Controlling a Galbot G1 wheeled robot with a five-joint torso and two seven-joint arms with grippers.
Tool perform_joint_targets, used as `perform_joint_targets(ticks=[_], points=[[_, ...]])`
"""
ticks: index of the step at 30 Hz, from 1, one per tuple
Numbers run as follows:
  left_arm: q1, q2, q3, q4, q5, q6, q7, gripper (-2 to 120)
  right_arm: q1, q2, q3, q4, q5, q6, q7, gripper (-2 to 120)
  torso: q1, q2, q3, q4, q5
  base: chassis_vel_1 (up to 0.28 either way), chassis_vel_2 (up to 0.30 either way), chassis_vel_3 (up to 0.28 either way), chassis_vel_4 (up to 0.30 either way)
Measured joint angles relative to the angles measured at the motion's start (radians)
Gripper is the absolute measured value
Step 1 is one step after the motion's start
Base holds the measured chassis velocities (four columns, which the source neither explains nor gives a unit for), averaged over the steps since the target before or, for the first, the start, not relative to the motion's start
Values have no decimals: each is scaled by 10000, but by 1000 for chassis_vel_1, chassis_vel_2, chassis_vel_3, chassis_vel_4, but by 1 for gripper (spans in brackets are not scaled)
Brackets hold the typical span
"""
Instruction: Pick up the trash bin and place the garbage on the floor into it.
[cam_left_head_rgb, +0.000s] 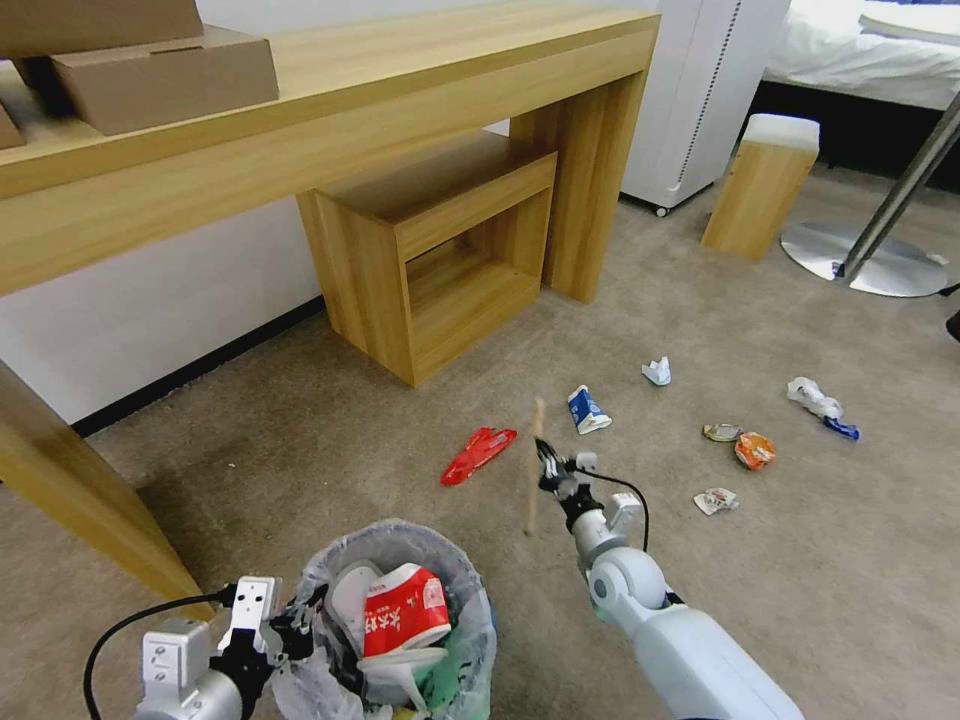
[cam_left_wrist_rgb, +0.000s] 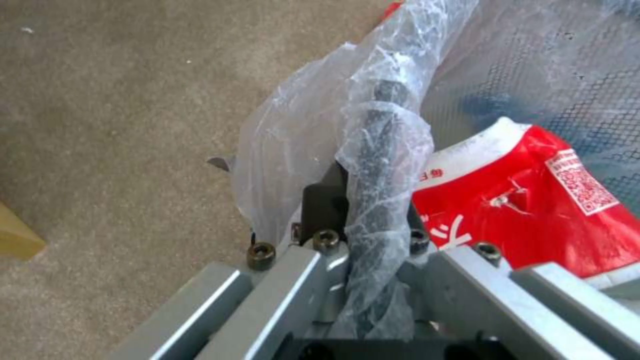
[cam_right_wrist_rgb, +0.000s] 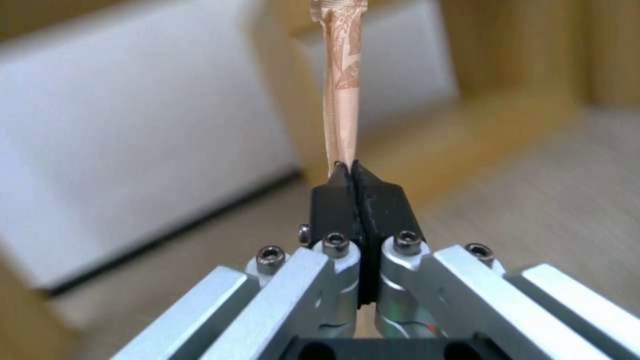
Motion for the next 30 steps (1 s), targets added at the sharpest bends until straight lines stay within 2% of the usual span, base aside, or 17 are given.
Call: perform_joint_targets(ticks=[2, 3, 5, 7, 9, 10, 13, 17, 22, 24, 26, 30], points=[[-124, 0, 22, 146, -49, -63, -3, 0, 99, -436, -209, 410, 362, 299, -809, 0, 0, 0, 1, -1, 1, 0, 0, 0, 0], [-124, 0, 22, 146, -49, -63, -3, 0, 99, -436, -209, 410, 362, 299, -809, 0, 0, 0, 1, -1, 1, 0, 0, 0, 0], [-262, 27, 59, 258, -174, -103, -5, 0, 196, -1011, -592, 1159, 690, 460, -1177, 0, 0, 0, 0, -2, 1, 0, 0, 0, 0], [-319, 37, 76, 296, -203, -109, -2, 0, 228, -1237, -773, 1523, 814, 463, -1198, 0, 0, 0, 1, -2, 1, 0, 0, 0, 0], [-437, 66, 118, 384, -251, -116, -2, 0, 402, -1740, -1255, 2525, 1099, 427, -1114, 0, 0, 1, 0, -2, 0, 0, 0, 0, 0], [-437, 66, 118, 384, -251, -116, -2, 0, 402, -1740, -1255, 2525, 1099, 427, -1114, 0, 0, 1, 0, -2, 0, 0, 0, 0, 0], [-513, 127, 163, 487, -285, -116, 16, 0, 943, -2179, -1805, 3577, 1528, 173, -717, 0, 0, 1, 0, -2, 0, 0, 0, 0, 0], [-762, 185, 261, 659, -391, -115, 22, 0, 1910, -2345, -2543, 4148, 2227, -32, -217, 0, 0, 0, 0, -2, -1, 0, 0, 0, 0], [-1019, 232, 351, 769, -513, -116, 21, 0, 2836, -2308, -3386, 4124, 2511, -45, 57, 0, 0, 1, 1, 0, -1, 0, 0, 0, 0], [-1135, 332, 358, 821, -616, -124, -21, 0, 3398, -2121, -4015, 3933, 2691, -68, 237, 0, 0, 0, 1, 0, 1, 0, 0, 0, 0], [-1135, 332, 358, 821, -616, -124, -21, 0, 3398, -2121, -4015, 3933, 2691, -68, 237, 0, 0, 0, 1, 0, 1, 0, 0, 0, 0], [-1325, 529, 367, 883, -832, -135, -42, 0, 3847, -1727, -4656, 3740, 2897, -163, 561, 0, 0, 0, 1, -1, 0, 0, 0, 0, 0]])
